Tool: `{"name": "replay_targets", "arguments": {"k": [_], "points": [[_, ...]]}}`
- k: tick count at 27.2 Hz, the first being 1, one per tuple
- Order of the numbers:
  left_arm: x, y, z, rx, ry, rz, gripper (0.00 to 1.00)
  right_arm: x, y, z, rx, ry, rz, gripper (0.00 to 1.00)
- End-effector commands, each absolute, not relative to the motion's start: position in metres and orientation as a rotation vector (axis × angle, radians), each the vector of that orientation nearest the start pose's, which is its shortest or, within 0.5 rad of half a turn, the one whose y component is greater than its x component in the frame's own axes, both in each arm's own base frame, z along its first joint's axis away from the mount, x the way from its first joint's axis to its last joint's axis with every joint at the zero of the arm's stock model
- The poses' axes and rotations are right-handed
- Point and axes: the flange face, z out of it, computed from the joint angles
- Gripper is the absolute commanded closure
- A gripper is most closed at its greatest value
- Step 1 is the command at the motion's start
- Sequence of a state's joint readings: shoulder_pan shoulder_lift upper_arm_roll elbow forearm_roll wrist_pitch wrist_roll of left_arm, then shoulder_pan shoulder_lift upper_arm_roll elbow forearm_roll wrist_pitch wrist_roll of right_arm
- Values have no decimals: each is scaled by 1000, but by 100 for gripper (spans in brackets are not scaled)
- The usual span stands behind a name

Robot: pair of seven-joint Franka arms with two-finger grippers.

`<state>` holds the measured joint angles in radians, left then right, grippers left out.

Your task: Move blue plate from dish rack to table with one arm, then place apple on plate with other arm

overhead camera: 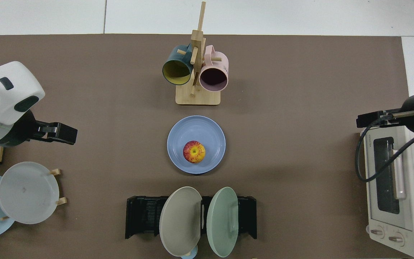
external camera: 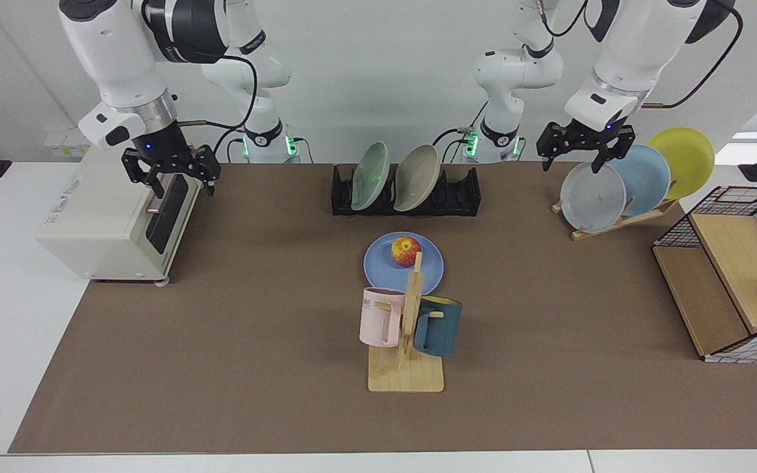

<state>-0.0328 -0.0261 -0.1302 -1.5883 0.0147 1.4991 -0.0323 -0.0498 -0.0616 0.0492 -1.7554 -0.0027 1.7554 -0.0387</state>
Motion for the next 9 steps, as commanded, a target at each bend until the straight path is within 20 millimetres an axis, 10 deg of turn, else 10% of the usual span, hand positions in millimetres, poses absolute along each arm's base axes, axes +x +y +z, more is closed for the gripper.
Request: {"name": "replay_targets", "arguments": {"k": [1,9], "points": [[528,-84,632,-3104,184,96,0,548,0,589,-3154,-24,-70,0],[526,-84,635,-3104,184,87,0,548,0,589,-3153,22,-82,0]]}}
